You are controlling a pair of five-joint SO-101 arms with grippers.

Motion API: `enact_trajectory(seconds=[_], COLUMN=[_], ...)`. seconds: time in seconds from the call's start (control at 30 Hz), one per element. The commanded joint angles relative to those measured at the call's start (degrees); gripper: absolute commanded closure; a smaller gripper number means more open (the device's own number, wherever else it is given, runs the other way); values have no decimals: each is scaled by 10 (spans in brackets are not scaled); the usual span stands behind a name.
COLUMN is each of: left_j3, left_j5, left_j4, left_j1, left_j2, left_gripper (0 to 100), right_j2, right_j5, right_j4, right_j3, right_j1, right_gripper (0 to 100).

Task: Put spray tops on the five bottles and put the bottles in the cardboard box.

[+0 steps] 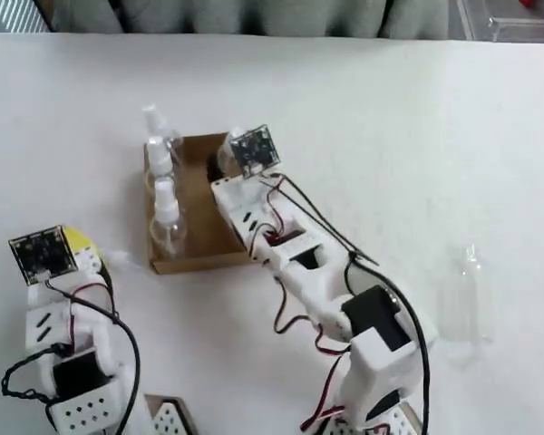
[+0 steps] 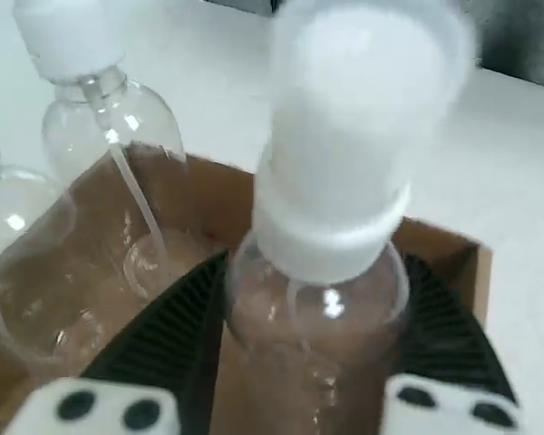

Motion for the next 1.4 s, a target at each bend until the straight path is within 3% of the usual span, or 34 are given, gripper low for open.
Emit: enact_trajectory(seconds=[0.0, 0.5, 1.37], left_j3=[-2, -2, -2], left_j5=[7, 7, 7], left_j4=[-12, -11, -11], left_j1=[-2, -2, 0], left_j2=[-7, -7, -6], left_gripper=[959, 959, 959], right_j2=[-12, -31, -348], right_j5=[8, 4, 4], right_j4=[9, 7, 10], right_j3=[-8, -4, 138], right_j1=[-5, -6, -5], right_gripper=[754, 752, 753])
